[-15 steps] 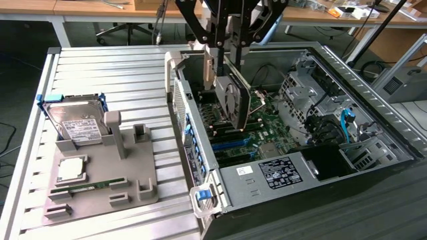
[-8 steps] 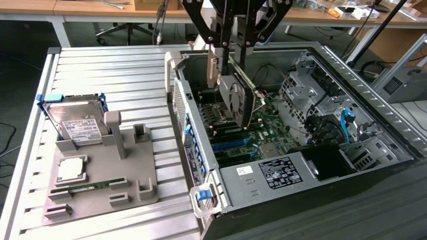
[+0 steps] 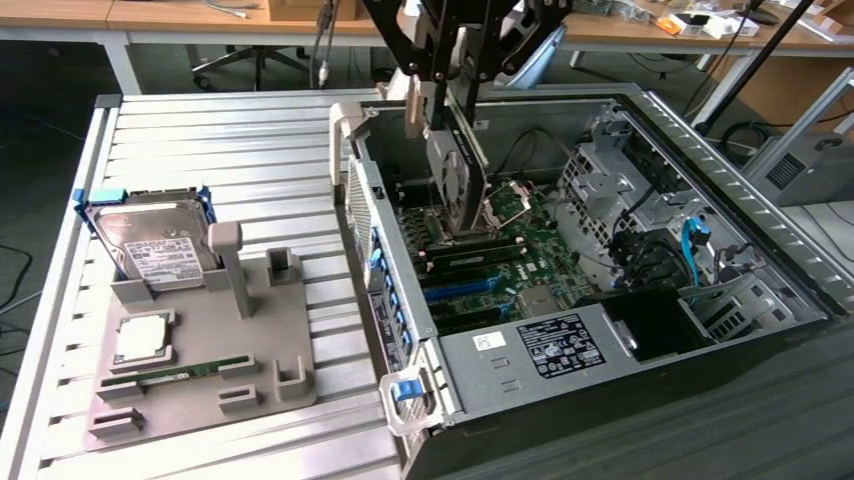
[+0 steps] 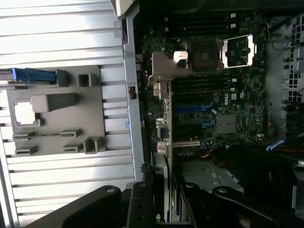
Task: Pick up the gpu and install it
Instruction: 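Pick up the gpu and move the gpu toward the slot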
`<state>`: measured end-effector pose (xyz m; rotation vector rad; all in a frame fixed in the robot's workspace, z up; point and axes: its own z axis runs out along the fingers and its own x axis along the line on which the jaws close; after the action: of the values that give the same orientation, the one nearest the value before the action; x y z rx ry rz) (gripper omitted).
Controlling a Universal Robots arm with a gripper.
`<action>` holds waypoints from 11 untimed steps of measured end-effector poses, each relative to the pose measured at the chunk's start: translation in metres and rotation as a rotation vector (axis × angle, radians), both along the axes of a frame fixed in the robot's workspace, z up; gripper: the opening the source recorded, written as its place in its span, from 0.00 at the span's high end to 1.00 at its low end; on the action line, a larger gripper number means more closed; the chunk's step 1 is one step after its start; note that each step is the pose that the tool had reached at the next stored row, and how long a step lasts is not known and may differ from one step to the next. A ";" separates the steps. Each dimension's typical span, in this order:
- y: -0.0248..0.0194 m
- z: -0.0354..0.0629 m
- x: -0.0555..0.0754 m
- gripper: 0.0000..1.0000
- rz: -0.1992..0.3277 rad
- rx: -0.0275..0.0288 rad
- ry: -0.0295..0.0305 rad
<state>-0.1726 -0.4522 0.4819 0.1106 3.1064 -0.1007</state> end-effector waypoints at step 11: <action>0.0000 -0.0002 0.002 0.73 0.000 0.1036 -0.0001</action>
<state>-0.1703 -0.4522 0.4816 0.1131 3.1109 0.0604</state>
